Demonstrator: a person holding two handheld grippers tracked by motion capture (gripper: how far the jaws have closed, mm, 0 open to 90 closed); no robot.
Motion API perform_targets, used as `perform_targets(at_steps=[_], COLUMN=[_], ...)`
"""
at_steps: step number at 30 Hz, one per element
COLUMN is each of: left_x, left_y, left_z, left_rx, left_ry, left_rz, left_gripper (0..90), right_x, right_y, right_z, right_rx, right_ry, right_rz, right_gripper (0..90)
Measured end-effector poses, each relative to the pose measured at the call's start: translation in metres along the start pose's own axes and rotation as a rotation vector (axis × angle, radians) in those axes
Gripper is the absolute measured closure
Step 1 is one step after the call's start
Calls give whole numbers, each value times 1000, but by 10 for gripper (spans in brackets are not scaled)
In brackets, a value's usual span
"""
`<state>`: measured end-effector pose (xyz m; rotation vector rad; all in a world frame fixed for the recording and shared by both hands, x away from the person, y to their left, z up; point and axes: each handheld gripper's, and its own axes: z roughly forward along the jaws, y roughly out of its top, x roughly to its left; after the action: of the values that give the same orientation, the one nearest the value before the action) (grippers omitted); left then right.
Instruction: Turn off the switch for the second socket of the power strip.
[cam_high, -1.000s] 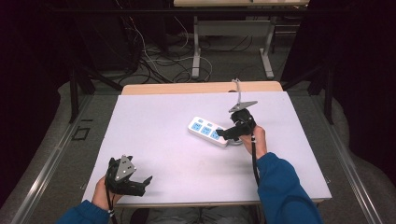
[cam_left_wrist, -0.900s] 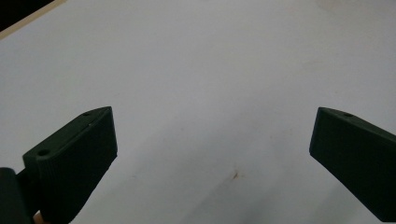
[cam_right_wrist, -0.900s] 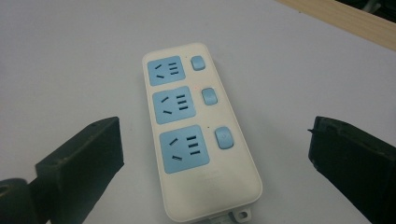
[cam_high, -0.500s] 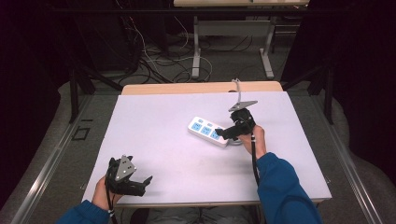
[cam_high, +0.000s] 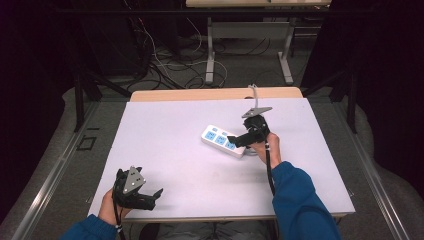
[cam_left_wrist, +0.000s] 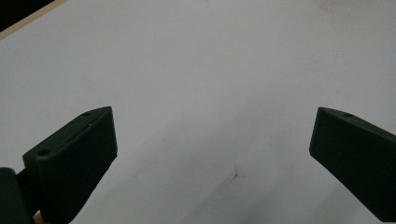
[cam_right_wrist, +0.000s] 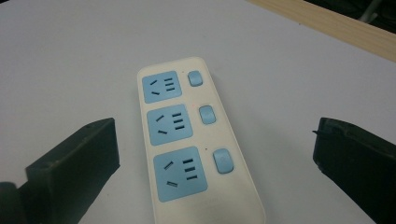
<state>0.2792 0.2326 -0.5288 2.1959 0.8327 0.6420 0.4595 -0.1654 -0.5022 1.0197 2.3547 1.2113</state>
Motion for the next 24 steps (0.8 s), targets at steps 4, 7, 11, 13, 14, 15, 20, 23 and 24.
perform_targets(at_steps=[4, 7, 11, 13, 14, 15, 20, 23, 24], left_x=[0, 0, 0, 0, 0, 0, 0, 0, 0], left_y=[0, 0, 0, 0, 0, 0, 0, 0, 0], left_z=[0, 0, 1, 0, 0, 0, 0, 1, 1], left_rx=[1, 0, -1, 1, 0, 0, -2, -2, -3], left_ry=[2, -2, -4, -3, -3, -3, -5, -6, -5], left_rz=[2, 2, 2, -1, 0, 0, 2, 1, -1], left_gripper=[7, 6, 6, 6, 7, 6, 7, 7, 7], right_x=[0, 0, 1, 1, 1, 1, 1, 3, 3], right_y=[1, 1, 2, 2, 2, 2, 0, 0, 0], right_z=[1, 5, 8, 11, 12, 12, 20, 23, 23], right_rx=[13, -20, -27, -30, -24, -24, -16, -9, -9], right_ry=[6, 3, 5, -1, 3, 3, 2, 3, 3], right_rz=[-5, 3, 5, 5, 6, 6, 20, 19, 19], right_gripper=[34, 133, 287, 376, 420, 420, 710, 821, 821])
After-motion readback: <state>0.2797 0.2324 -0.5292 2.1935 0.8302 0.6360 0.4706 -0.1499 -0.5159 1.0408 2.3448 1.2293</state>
